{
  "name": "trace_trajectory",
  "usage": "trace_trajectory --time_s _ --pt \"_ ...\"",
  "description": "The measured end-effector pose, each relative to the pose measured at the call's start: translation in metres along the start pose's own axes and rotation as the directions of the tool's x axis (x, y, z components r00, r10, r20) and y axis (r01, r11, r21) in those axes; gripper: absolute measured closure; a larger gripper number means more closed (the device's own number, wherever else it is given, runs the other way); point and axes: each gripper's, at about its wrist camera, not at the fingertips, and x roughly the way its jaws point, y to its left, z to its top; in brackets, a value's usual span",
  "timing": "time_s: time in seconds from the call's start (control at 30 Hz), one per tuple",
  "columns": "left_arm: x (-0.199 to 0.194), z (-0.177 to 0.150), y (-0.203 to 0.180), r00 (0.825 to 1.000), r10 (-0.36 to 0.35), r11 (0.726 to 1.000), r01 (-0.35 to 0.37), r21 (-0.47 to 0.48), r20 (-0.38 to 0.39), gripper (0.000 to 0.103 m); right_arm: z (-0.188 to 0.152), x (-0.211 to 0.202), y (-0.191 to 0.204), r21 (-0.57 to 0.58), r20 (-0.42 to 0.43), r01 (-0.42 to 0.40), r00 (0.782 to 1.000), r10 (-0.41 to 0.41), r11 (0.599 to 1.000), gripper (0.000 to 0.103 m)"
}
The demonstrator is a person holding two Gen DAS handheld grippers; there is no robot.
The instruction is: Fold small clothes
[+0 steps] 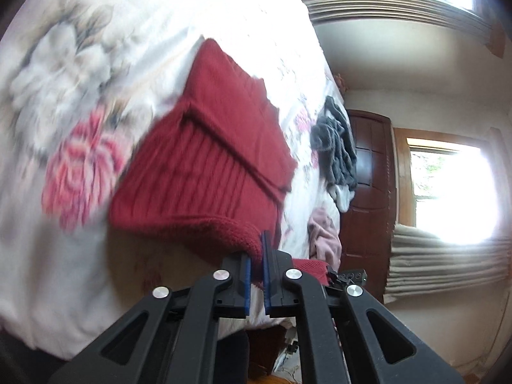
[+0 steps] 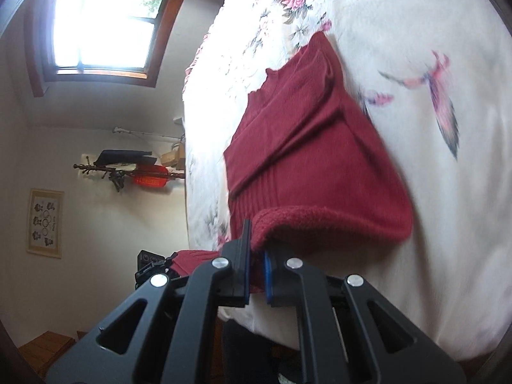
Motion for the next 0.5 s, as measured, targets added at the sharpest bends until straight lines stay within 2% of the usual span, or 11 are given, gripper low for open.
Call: trace_trajectory --time_s 0.3,0.5 --pt "0.065 0.099 0.023 0.996 0.092 0.994 -0.093 -0.063 -0.007 0.098 0.085 0.065 -0.016 0.019 -0.026 0.088 0.996 -0.088 0.996 0.098" --pt "0.103 0.141 0.05 0.989 0.144 0.983 -0.145 -0.117 -0.015 0.098 0.125 0.111 -0.045 0.06 -0.05 0.16 0.986 -0.157 0.985 0.098"
